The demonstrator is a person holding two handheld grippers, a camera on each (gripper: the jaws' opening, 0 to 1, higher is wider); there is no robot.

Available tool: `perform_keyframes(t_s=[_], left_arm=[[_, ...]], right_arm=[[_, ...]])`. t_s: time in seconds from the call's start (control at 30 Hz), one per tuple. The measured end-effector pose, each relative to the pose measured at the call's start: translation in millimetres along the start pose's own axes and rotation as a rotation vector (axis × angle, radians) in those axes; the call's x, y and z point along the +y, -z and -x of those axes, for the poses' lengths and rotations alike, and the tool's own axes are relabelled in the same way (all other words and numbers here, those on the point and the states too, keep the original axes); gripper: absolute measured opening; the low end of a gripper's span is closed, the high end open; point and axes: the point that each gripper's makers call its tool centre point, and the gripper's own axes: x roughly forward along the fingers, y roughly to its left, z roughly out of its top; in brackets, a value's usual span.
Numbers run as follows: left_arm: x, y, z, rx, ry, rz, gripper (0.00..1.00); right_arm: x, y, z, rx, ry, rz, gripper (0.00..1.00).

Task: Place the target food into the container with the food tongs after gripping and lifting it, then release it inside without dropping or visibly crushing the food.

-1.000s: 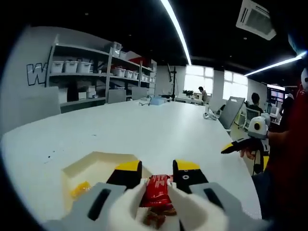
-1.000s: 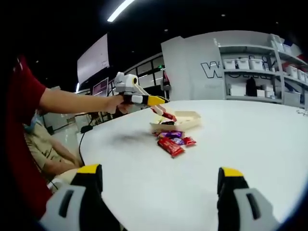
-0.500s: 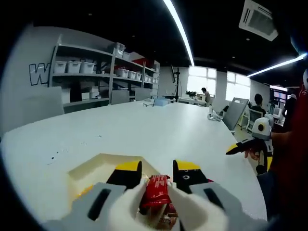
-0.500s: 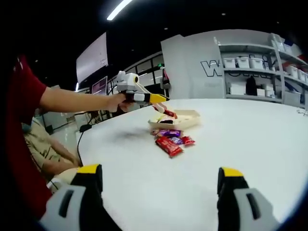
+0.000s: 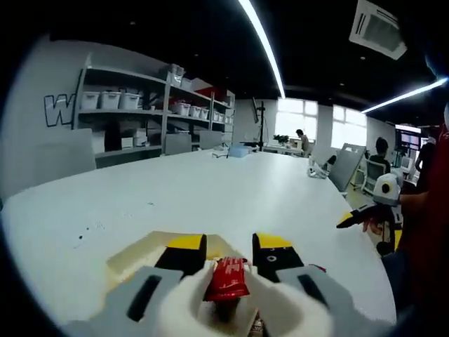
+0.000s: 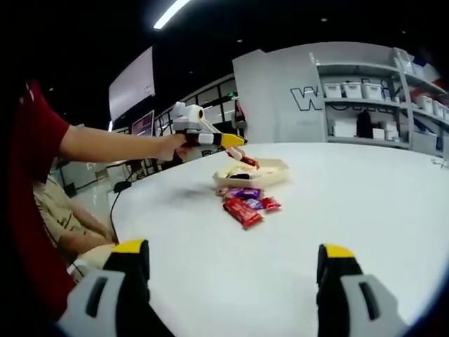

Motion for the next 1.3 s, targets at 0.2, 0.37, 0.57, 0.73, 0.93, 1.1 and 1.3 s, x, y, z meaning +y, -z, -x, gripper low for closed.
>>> perform_keyframes(t_s=[0.2, 0.37, 0.57, 0.73, 0.93, 1.1, 1.3], left_arm=[[16.3, -1.1, 1.2, -0.024, -0.061, -0.048, 0.30], [15.8, 2.3, 1.2, -0.010, -0.054, -0.035, 0.30], [11.2, 3.0, 2.1, -0.013, -0.050, -0.028, 0.30], [2.6, 5.1, 3.1, -0.003, -0.034, -0.019, 0.30], [-10.0, 6.3, 4.8, 0.005, -0.017, -0.017, 0.30], [-22.2, 9.2, 7.8, 0.019, 0.000, -0.026, 0.30], [-33.2, 16.0, 9.2, 0.029, 0.010, -0.011, 0.30]], right_arm=[[-3.2, 2.5, -0.6, 0.007, 0.004, -0.004, 0.99], [-3.1, 3.3, -2.4, 0.010, 0.002, -0.005, 0.99], [0.3, 3.5, -3.6, 0.012, -0.004, -0.002, 0.99], [1.2, 1.4, -1.7, 0.004, -0.001, -0.001, 0.99], [7.0, 0.5, -0.4, -0.001, -0.010, 0.002, 0.99], [11.3, 0.6, -0.5, 0.001, -0.018, 0.010, 0.99], [14.5, -0.1, 3.3, -0.008, -0.025, 0.009, 0.99]])
